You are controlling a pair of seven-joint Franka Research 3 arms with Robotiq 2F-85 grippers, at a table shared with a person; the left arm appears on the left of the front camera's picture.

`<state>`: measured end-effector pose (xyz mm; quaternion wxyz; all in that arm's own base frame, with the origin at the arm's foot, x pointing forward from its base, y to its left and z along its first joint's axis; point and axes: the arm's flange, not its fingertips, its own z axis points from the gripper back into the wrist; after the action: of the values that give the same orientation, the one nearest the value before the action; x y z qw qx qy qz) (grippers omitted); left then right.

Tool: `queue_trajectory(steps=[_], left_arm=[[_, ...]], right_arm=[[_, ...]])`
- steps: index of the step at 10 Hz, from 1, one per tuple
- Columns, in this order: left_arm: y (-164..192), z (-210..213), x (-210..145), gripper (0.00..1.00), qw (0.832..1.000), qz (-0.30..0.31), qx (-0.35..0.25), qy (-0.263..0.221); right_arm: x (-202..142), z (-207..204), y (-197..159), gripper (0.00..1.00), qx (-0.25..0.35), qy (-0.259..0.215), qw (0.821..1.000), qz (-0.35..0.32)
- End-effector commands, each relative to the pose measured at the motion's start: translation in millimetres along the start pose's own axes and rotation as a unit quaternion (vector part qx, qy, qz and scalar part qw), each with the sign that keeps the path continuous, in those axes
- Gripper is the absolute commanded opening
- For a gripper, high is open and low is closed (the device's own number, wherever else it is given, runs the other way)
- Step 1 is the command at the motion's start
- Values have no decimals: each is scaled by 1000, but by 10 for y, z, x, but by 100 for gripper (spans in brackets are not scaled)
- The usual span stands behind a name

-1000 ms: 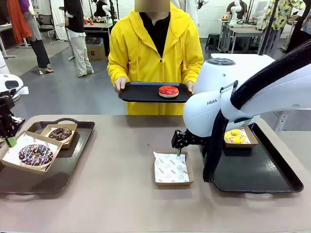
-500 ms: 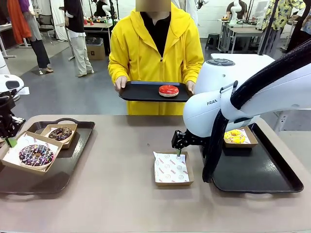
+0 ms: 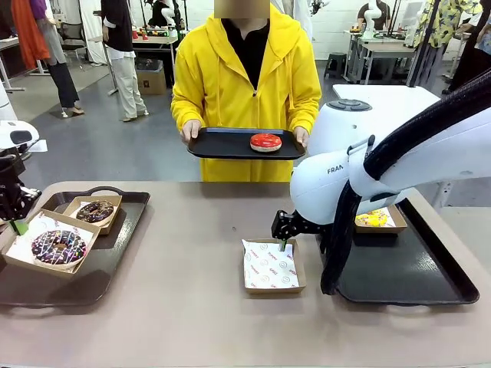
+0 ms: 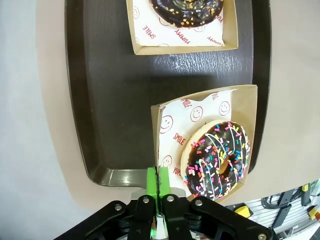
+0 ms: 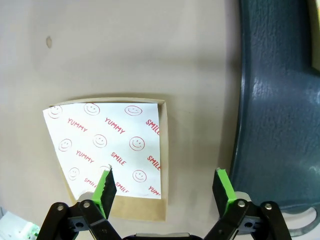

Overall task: Individually package the donuts and arrange them on the tray.
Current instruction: Place the picked Paper togo box on the Handle tray while simultaneously picking up another Paper togo box from the table with the other hand.

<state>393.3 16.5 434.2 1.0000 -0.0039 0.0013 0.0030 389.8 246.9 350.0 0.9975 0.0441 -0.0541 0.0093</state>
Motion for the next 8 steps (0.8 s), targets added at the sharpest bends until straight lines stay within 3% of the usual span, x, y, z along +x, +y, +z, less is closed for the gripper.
queue_trajectory(steps=[1, 8], left_arm=[[12, -123, -27, 1, 1000, 16, -7, -17], [-25, -364, 71, 1, 1000, 13, -13, -3]], right_arm=[[-46, -179, 38, 100, -4, -11, 1000, 10], [-75, -397, 45, 100, -17, -1, 1000, 12]])
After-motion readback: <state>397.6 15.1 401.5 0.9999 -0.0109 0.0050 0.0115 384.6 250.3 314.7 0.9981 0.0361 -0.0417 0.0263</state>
